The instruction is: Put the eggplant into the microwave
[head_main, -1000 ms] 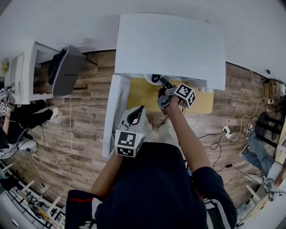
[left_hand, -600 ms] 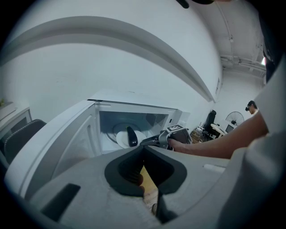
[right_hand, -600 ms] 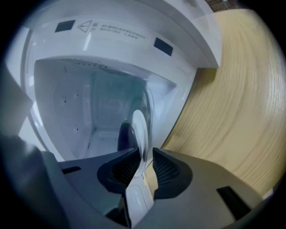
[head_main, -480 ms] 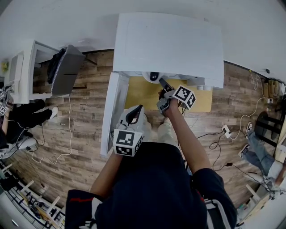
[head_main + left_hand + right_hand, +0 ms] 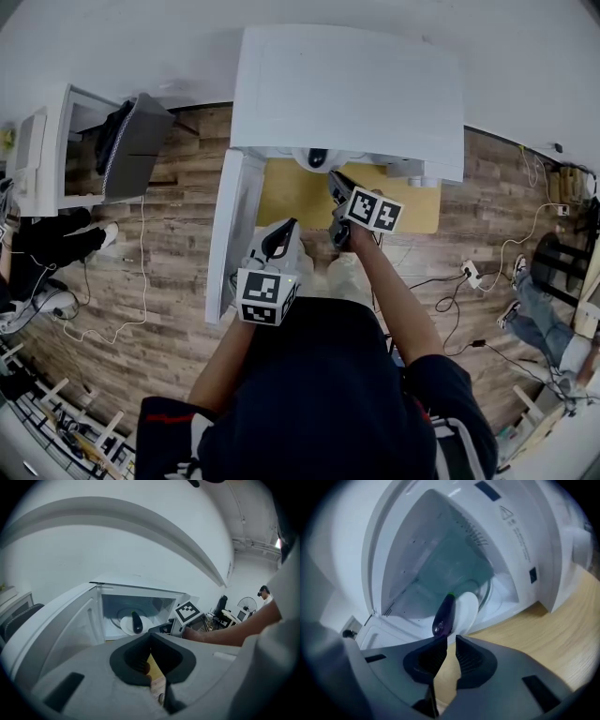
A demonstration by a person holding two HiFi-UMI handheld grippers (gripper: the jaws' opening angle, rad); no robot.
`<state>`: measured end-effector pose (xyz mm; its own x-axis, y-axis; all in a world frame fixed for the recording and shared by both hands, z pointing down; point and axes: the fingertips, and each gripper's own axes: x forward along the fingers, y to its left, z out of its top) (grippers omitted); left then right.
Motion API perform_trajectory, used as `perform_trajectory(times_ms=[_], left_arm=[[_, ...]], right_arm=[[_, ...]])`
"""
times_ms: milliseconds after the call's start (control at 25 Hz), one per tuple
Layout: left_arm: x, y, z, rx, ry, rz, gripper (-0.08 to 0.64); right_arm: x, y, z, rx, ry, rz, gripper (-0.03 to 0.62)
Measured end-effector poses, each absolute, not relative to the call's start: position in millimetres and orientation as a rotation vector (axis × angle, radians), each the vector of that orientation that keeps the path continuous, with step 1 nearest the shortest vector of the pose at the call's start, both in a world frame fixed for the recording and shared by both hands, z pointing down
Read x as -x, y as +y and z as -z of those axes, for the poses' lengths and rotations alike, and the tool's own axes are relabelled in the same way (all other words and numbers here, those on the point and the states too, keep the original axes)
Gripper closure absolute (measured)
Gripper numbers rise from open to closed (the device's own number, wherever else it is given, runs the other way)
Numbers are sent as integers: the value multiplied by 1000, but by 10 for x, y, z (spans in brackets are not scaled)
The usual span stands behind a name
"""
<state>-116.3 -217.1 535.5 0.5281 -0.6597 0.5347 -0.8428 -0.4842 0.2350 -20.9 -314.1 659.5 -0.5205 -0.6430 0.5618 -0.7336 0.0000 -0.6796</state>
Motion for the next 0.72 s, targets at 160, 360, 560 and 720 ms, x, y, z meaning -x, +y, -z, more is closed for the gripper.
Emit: perform_trajectory(times_ms=[160,360,560,720], left_arm=[[1154,-2174,-5359,-2296,-1229,-523,546],[1164,-2166,-5356,-2289,-1239,-523,546],[1211,-2144,-5375,-2274,-1248,-524,546],[1230,-2151,-5383,-2271,-1254,-529,546]], right_arm=[[304,-3104,-6585,-1416,-2167,-1334,558],[430,-3038,-6649,-1337,-2147,-1203,571],[460,-3041,-6774,-1330,-2103,-1184,572],[459,-3112,-6790,-1343,-2097,-1180,572]])
